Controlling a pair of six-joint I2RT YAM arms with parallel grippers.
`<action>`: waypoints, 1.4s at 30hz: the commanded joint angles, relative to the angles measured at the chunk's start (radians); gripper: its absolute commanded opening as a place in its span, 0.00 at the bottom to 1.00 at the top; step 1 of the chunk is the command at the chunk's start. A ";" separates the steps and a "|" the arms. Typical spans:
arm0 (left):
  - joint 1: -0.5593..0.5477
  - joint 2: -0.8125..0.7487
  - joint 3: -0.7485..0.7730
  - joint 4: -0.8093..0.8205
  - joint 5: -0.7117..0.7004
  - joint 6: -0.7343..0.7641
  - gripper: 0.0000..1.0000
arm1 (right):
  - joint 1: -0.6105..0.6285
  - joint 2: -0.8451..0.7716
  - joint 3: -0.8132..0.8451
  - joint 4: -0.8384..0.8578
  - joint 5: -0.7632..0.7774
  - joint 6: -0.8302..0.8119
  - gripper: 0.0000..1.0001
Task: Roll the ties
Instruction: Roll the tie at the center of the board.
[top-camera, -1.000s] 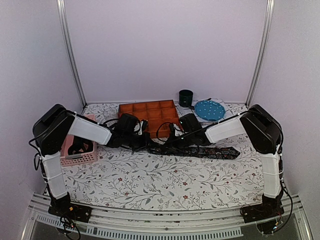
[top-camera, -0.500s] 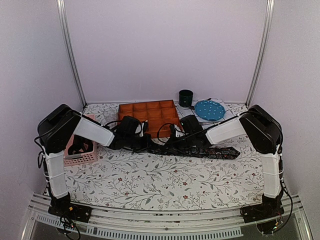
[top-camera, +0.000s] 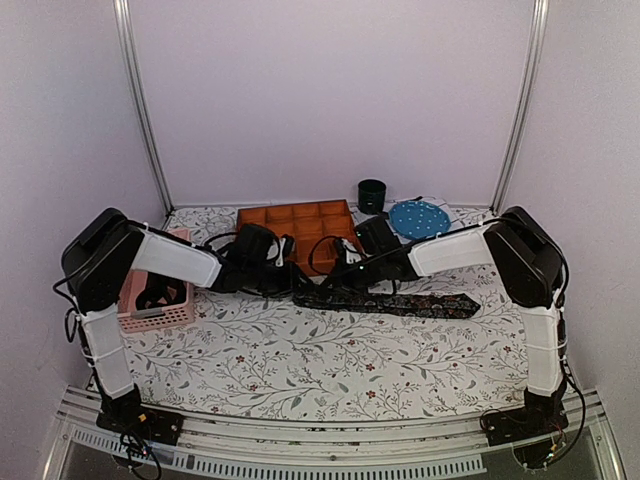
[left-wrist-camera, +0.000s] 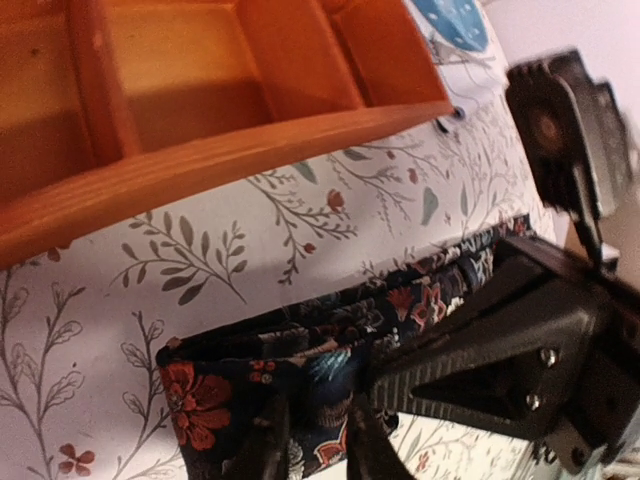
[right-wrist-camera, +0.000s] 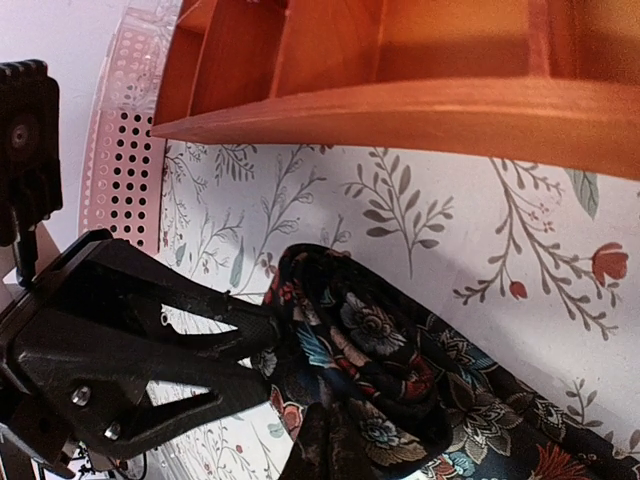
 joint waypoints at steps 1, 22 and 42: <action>-0.013 -0.077 0.024 -0.065 -0.004 0.036 0.29 | -0.006 -0.145 0.056 -0.068 -0.013 -0.046 0.01; -0.019 -0.225 -0.157 -0.031 -0.140 0.018 0.54 | -0.006 -0.079 0.023 -0.108 0.011 -0.073 0.02; -0.009 -0.130 -0.146 0.034 -0.071 -0.005 0.67 | -0.042 0.003 -0.058 -0.078 0.029 -0.074 0.00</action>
